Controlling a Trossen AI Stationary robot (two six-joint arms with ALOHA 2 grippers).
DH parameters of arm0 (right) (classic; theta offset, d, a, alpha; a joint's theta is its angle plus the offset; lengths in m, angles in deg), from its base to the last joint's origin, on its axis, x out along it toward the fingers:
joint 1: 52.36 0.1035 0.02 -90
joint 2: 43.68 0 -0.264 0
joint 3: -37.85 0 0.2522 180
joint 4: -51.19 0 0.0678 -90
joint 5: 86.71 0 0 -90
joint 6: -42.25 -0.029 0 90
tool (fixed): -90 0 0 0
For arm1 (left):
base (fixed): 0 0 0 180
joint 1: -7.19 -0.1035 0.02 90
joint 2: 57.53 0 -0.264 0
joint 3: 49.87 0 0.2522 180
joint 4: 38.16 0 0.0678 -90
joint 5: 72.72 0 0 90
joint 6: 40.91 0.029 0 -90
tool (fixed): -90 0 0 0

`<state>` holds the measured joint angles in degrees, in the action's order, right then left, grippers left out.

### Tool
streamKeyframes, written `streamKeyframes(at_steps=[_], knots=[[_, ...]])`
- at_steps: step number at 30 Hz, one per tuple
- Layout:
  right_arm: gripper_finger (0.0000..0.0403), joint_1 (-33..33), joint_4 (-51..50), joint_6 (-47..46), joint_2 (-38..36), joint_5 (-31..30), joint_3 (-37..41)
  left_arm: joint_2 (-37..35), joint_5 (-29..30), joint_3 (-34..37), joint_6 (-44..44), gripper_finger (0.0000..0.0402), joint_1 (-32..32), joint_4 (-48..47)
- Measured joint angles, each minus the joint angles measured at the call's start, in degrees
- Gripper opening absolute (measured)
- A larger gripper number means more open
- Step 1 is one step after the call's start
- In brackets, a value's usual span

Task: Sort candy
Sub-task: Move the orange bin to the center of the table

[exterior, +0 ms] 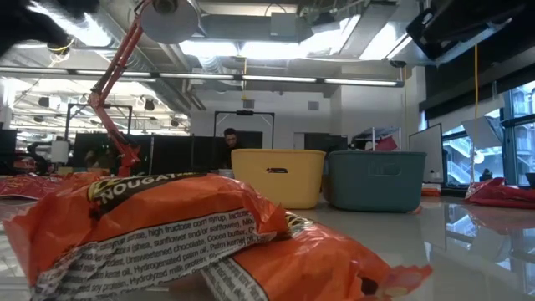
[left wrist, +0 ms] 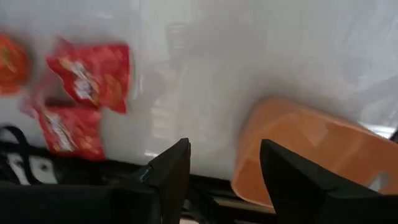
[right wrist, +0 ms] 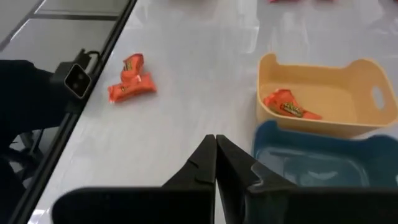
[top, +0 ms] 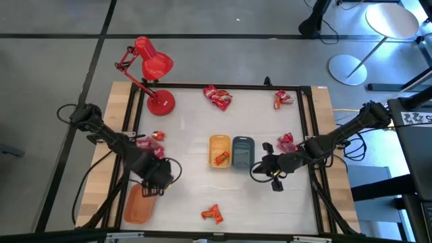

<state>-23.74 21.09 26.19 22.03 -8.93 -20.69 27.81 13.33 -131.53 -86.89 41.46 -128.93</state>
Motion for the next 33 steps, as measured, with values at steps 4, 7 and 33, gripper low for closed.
streamKeyframes(at_steps=[4,7,33], knots=[[0.0007,0.0,-0.04,0.0,0.02,-3.24,0.0,0.0,0.02,0.0,-4.27,0.0197,5.29,-0.15],[0.0007,-0.02,-0.04,0.74,0.02,-4.36,0.0,0.0,0.2,0.0,-4.11,0.0203,9.18,-0.39],[0.0007,-0.02,-0.24,2.98,0.04,-4.77,-0.02,-0.02,0.48,22.36,-5.0,0.0183,13.65,23.44]])
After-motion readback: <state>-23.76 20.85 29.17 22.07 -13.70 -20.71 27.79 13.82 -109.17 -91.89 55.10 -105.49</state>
